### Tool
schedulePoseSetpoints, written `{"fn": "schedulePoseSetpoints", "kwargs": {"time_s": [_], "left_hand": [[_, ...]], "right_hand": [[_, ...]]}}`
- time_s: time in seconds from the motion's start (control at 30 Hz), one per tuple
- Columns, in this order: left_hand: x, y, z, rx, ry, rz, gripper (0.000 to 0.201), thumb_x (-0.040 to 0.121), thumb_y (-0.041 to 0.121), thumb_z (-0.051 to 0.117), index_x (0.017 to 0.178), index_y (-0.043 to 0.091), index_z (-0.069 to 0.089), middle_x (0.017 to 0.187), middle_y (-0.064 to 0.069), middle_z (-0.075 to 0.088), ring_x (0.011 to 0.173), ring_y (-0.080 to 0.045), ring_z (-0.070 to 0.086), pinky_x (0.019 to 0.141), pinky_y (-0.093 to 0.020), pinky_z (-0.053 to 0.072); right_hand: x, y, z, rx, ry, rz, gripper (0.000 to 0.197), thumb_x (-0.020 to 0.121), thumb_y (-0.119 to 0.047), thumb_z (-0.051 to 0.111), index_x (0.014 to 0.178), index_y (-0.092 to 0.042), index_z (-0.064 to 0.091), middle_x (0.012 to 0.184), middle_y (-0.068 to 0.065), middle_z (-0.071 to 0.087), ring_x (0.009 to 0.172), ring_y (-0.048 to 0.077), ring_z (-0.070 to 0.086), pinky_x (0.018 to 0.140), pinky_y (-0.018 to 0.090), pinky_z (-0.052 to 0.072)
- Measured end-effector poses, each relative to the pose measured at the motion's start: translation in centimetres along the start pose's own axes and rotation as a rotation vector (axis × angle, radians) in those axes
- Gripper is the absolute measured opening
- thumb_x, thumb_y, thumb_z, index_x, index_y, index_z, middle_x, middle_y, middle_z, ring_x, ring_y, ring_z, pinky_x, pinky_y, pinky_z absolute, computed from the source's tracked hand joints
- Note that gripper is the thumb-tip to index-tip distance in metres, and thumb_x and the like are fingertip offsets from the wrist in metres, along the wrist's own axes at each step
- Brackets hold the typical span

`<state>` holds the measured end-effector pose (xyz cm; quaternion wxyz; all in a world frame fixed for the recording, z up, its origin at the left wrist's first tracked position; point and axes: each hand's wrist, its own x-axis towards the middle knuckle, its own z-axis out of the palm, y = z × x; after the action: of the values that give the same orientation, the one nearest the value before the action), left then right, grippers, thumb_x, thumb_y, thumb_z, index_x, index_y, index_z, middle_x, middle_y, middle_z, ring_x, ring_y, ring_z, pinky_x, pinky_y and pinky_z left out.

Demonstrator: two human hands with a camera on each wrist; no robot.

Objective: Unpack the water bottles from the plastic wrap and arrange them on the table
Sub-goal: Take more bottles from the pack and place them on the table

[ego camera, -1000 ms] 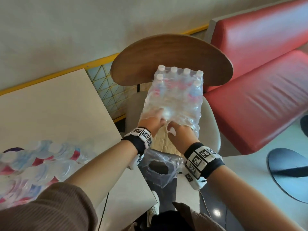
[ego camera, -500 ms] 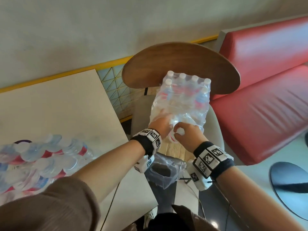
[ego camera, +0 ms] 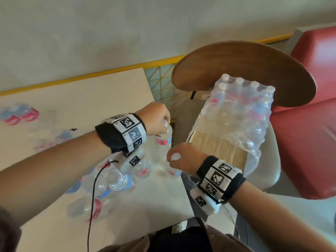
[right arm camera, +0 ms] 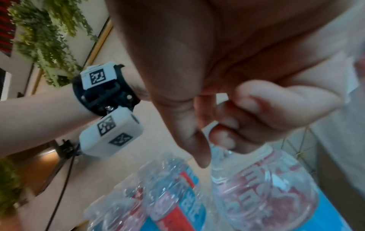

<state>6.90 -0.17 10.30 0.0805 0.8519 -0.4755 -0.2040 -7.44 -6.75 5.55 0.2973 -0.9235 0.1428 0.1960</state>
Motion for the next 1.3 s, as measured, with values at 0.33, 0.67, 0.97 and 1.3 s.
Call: {"fn": "schedulePoseSetpoints", "kwargs": {"time_s": [0.33,0.67,0.97,1.3], "left_hand": [[-0.2,-6.2,1.6,0.004,-0.057,-0.246,0.011,0.079,-0.001,0.062,0.086,0.007,0.063,0.082,-0.008,0.062,0.070,-0.026,0.064,0.060,-0.028,0.049],[0.1,-7.2,2.3,0.195,-0.261,-0.229,0.050,0.089,0.025,0.058,0.137,0.027,0.047,0.139,-0.003,0.049,0.123,-0.023,0.050,0.100,-0.030,0.042],[-1.1,-3.0,-1.8,0.422,-0.121,-0.161,0.045,0.089,0.045,0.052,0.128,0.022,0.048,0.125,-0.004,0.057,0.111,-0.025,0.056,0.089,-0.034,0.048],[4.4,8.2,5.3,0.233,-0.055,0.130,0.088,0.075,0.047,0.072,0.142,0.023,0.021,0.139,-0.009,0.029,0.122,-0.033,0.042,0.088,-0.045,0.049]], "right_hand": [[3.3,-3.8,1.5,0.004,0.024,-0.115,0.030,0.090,-0.027,0.055,0.118,-0.016,0.058,0.115,0.008,0.062,0.104,0.028,0.058,0.090,0.033,0.047],[2.9,-1.9,2.3,0.136,-0.050,-0.074,0.048,0.090,-0.038,0.059,0.133,-0.020,0.048,0.127,0.003,0.058,0.115,0.022,0.054,0.093,0.022,0.036],[1.6,1.7,1.2,0.245,-0.020,0.137,0.066,0.083,-0.048,0.063,0.138,-0.019,0.042,0.128,0.006,0.057,0.118,0.022,0.055,0.096,0.030,0.042],[0.0,11.2,-2.1,0.387,0.240,0.502,0.053,0.093,-0.033,0.054,0.141,-0.015,0.040,0.142,0.007,0.046,0.127,0.022,0.047,0.098,0.027,0.038]]}}
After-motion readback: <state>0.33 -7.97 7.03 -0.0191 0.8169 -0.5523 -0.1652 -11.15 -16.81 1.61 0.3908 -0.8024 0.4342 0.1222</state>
